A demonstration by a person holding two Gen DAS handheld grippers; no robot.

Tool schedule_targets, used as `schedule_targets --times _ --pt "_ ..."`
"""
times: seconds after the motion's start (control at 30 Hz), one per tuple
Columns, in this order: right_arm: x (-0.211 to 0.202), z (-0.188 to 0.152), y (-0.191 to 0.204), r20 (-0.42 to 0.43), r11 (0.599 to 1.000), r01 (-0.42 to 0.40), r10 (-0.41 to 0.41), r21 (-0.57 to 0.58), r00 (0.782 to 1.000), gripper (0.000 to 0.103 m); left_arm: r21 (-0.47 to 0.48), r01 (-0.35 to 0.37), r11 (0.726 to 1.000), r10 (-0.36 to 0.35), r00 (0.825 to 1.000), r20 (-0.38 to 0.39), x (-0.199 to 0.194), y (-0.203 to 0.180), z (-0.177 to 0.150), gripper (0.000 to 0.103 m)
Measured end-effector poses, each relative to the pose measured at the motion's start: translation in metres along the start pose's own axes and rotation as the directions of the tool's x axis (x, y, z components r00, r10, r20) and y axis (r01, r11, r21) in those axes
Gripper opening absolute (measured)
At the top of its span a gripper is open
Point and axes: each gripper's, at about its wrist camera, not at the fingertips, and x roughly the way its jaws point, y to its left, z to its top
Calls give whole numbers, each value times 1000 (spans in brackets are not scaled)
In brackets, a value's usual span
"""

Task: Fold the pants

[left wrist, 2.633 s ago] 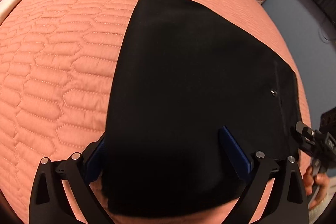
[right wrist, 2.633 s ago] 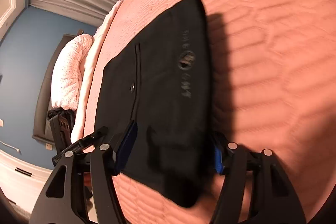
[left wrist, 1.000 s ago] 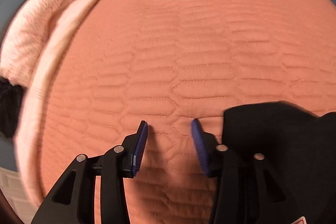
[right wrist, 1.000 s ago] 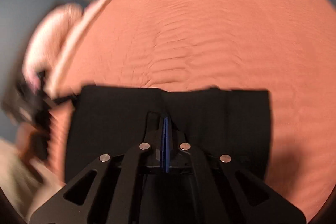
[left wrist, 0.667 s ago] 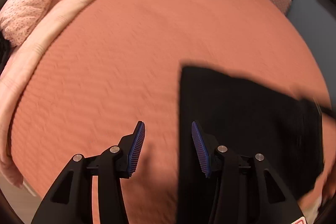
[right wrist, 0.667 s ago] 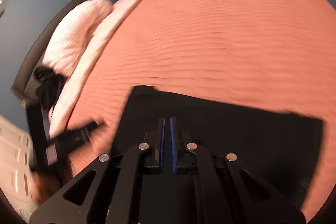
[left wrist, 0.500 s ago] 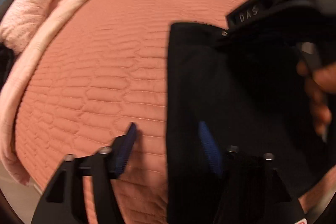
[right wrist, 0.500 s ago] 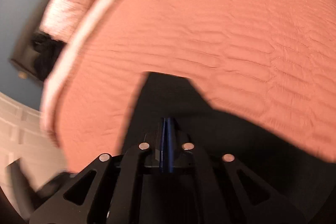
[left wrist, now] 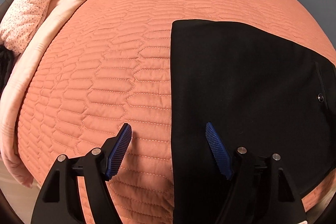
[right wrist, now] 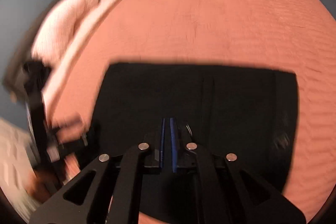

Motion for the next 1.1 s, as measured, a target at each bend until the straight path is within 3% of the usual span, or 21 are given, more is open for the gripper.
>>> schedule_targets --times 0.03,0.1,0.13,0.17,0.27,0.33,0.37,0.43,0.47,0.5,0.57,0.63,0.7,0.73,0.77,0.83,0.9,0.97,1.0,1.07,1.1 --pt "1 -14 -15 -26 995 93 -94 -41 995 0 9 -4 1000 4 1000 -1 0 -2 0 72" --pt "-24 -35 -61 21 989 19 -22 147 1000 0 14 -16 1000 16 1000 -3 -5 -4 0 72" --pt "-46 -41 -71 66 970 61 -78 236 995 6 24 -31 999 32 999 -4 -5 -5 -1 71" --pt "-55 -44 -68 95 970 87 -111 229 989 6 29 -42 999 43 999 -6 -7 -8 -1 70" --pt "-60 -55 -37 62 995 17 -23 97 998 5 12 -29 1000 29 1000 -12 -19 -16 -3 68" --pt "-38 -67 -32 1 994 110 -110 -25 994 2 12 0 1000 0 1000 -9 -31 -26 -6 68" --pt "-36 -72 -46 -11 992 127 -127 -23 992 0 19 22 1000 -22 1000 -3 -40 -32 -10 68" --pt "-54 -79 -78 17 991 57 -59 120 998 0 64 48 997 -49 999 17 -56 -50 -22 70" --pt "-57 -74 -71 34 988 76 -81 136 996 7 93 47 995 -49 999 22 -59 -58 -30 70" --pt "-64 -71 -62 62 989 93 -101 118 993 7 118 46 992 -48 999 13 -57 -66 -37 70" --pt "-60 -72 -53 49 997 51 -53 52 997 4 136 14 991 -17 1000 20 -47 -81 -53 73" --pt "-39 -93 -50 2 991 130 -130 -6 991 0 160 -18 987 8 998 61 -51 -84 -60 78" --pt "-39 -105 -75 20 994 26 -28 102 999 0 160 -17 987 10 999 46 -55 -73 -62 78" --pt "-48 -108 -92 24 979 -17 13 205 1000 0 143 -63 988 58 997 42 -57 -59 -63 77" --pt "-50 -105 -91 29 975 20 -27 220 999 6 123 -109 986 105 994 40 -59 -46 -66 74" --pt "-68 -96 -82 68 983 100 -112 156 991 6 59 -109 992 108 994 35 -65 -23 -66 71" --pt "-73 -71 -74 99 993 25 -37 117 994 6 8 -67 998 67 997 28 -67 -16 -62 71" --pt "-58 -56 -61 104 993 -61 51 96 993 5 32 -52 998 51 998 23 -59 -27 -61 74" --pt "-35 -53 -47 78 996 -46 40 77 996 5 72 -84 994 83 996 14 -48 -33 -65 77" --pt "-5 -46 -63 1 995 52 -53 90 999 0 71 -80 994 78 997 30 -44 -27 -69 86" --pt "-5 -50 -84 17 985 -38 36 169 999 0 42 -55 998 55 998 13 -47 -19 -68 86"
